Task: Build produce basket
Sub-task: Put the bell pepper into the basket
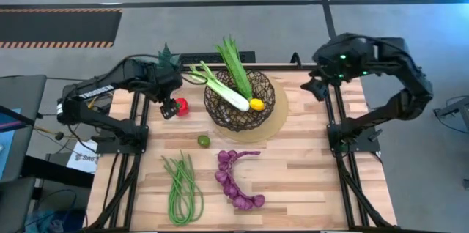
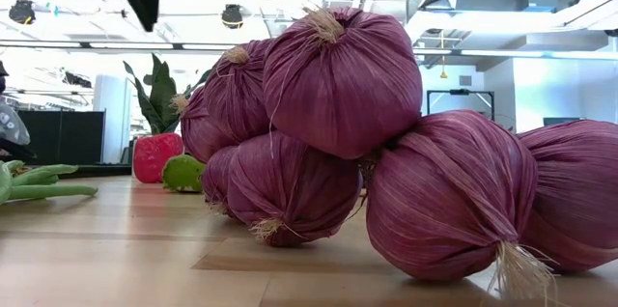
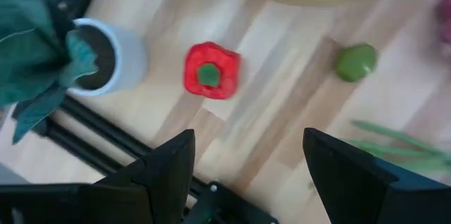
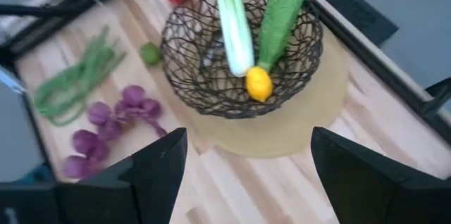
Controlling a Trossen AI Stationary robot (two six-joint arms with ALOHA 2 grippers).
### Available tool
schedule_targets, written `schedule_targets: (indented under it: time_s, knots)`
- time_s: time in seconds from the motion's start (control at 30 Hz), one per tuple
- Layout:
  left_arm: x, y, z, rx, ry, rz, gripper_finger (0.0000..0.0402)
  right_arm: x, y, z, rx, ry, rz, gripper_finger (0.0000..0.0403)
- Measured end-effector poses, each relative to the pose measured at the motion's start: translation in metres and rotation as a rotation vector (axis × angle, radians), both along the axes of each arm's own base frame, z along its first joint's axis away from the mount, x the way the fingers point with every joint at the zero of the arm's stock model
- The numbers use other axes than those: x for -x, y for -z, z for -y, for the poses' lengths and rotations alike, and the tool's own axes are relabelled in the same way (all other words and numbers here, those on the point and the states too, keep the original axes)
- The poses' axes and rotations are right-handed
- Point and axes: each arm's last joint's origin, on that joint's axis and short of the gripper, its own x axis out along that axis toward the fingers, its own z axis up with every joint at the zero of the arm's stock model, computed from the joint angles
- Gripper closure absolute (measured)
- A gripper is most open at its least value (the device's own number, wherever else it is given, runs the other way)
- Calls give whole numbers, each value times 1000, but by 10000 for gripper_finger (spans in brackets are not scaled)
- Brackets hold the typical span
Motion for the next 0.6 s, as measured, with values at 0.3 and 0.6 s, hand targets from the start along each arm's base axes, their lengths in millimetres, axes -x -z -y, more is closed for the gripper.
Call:
schedule_targets:
  time_s: [0.3, 0.6]
  knots:
    - [-7, 4, -11, 55, 71, -30, 152, 7, -3, -6, 43, -30, 9, 85]
    - [-11, 24, -19, 12, 43, -130, 152, 5, -2, -5, 49, -37, 3, 85]
